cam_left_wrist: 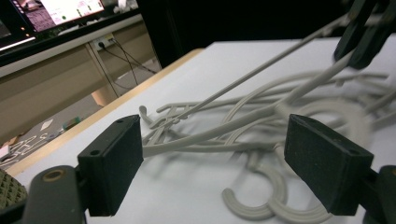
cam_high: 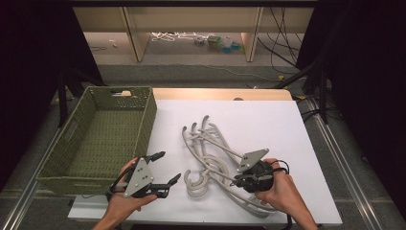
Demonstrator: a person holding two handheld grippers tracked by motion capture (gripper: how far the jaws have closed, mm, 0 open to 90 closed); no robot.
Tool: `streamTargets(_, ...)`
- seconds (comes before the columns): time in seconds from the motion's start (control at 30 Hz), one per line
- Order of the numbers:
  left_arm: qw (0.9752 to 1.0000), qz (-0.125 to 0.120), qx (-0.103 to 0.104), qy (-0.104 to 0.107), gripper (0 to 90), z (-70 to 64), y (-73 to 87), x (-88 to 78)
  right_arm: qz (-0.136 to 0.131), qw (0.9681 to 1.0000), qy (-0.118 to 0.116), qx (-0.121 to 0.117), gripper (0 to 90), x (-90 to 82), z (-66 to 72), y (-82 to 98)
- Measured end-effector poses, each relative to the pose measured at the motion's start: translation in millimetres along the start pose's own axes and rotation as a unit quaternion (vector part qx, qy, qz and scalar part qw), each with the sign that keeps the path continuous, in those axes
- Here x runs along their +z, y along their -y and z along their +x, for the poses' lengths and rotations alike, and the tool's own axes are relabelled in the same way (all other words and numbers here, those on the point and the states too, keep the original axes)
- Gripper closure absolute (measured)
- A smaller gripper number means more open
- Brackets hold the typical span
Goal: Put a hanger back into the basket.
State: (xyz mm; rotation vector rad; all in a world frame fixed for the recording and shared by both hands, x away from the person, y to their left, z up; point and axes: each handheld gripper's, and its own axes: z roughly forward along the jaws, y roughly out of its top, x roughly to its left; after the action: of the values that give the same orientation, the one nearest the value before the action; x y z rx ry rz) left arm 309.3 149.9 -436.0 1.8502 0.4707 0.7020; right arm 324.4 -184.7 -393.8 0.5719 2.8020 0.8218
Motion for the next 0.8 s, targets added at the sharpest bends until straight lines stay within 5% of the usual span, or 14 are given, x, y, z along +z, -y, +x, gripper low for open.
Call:
streamTargets(0.2,0.9984,0.03,0.045,0.011,24.8,1.6,0.4,28.5,-0.029,0.9994,-0.017,-0.011,81.8,-14.4,0.2,-0.3)
streamTargets(0.37,0.9941,0.065,0.081,0.03,27.6,2.0,6.1,51.7,-0.037,0.999,-0.022,-0.007,81.8,-19.2,-2.0,1.3)
streamTargets(0.53,0.9884,0.064,0.127,0.054,32.4,-1.3,7.4,68.4,-0.04,0.9989,-0.022,-0.008,81.8,-20.9,-1.8,1.7)
streamTargets(0.6,0.9841,0.065,0.151,0.068,35.1,1.6,8.2,75.1,-0.04,0.9989,-0.024,-0.01,81.8,-20.9,-1.4,1.6)
streamTargets(0.67,0.984,0.063,0.151,0.071,37.7,1.7,8.8,76.9,-0.039,0.9989,-0.024,-0.01,81.8,-20.9,-0.8,1.5)
streamTargets(0.77,0.977,0.055,0.188,0.084,43.4,1.0,7.2,79.7,-0.045,0.9985,-0.029,-0.013,81.8,-20.7,-0.2,0.5)
streamTargets(0.8,0.977,0.055,0.188,0.084,44.9,1.0,7.2,79.7,-0.045,0.9985,-0.029,-0.013,81.8,-20.7,-0.2,0.5)
